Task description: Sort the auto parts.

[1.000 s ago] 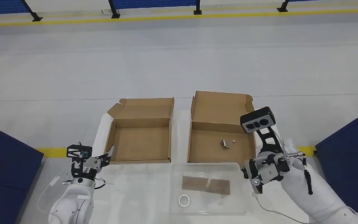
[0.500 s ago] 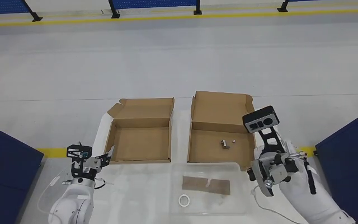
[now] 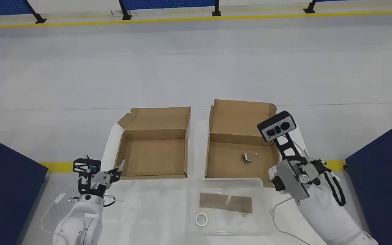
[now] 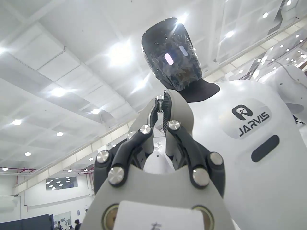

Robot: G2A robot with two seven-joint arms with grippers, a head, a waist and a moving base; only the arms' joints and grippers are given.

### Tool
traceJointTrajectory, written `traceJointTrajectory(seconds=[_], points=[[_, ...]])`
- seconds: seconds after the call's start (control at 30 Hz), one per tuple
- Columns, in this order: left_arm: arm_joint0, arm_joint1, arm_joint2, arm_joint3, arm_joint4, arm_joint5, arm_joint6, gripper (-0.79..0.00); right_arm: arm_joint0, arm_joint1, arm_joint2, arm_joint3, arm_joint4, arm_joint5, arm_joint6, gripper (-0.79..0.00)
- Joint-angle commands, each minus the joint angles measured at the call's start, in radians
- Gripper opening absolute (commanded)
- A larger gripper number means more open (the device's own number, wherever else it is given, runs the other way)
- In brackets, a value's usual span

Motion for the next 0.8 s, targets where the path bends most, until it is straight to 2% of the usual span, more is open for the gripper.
traceJointTrajectory(seconds=[0.0, 0.33, 0.47, 0.77], points=[[0.000, 0.000, 0.000, 0.000, 0.000, 0.000, 0.000, 0.000, 0.001, -0.004, 0.001, 0.002, 0.000, 0.002, -0.005, -0.785], [0.000, 0.000, 0.000, 0.000, 0.000, 0.000, 0.000, 0.000, -0.005, -0.006, 0.002, -0.005, -0.004, 0.006, -0.029, -0.785], [0.000, 0.000, 0.000, 0.000, 0.000, 0.000, 0.000, 0.000, -0.029, -0.018, -0.009, -0.011, 0.017, 0.009, -0.076, -0.785], [0.000, 0.000, 0.000, 0.000, 0.000, 0.000, 0.000, 0.000, -0.034, -0.045, -0.017, 0.004, 0.028, 0.025, -0.088, -0.785]])
